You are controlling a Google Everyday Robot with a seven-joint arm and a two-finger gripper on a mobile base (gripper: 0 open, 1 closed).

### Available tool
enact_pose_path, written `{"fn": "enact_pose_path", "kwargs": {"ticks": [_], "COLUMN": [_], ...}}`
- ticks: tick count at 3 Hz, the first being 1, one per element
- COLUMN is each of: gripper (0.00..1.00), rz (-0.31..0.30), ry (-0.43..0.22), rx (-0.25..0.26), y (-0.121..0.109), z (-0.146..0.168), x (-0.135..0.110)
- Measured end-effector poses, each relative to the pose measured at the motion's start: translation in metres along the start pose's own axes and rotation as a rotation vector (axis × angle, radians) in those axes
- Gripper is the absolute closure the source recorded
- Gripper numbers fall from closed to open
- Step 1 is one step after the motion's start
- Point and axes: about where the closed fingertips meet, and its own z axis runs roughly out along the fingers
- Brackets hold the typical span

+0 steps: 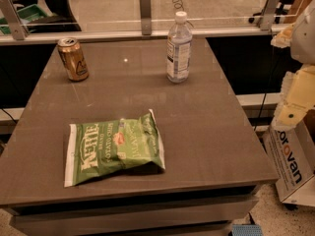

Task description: Pick orange can

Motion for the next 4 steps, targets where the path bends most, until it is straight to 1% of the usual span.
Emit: {"fn": "enact_pose_path", "kwargs": {"ticks": [1,2,3,4], "gripper": [0.00,0.00,0.00,0.00], "rz": [0.000,-0.009,-0.063,-0.127], "ry": [0.000,-0.036,-0.132,-0.245], "rx": [0.000,0.000,-0.006,-0.039], "y": [0.000,0.001,0.008,0.013], "z": [0.000,0.000,0.011,0.026], "x": [0.000,-0.009,-0.048,-0.111]}}
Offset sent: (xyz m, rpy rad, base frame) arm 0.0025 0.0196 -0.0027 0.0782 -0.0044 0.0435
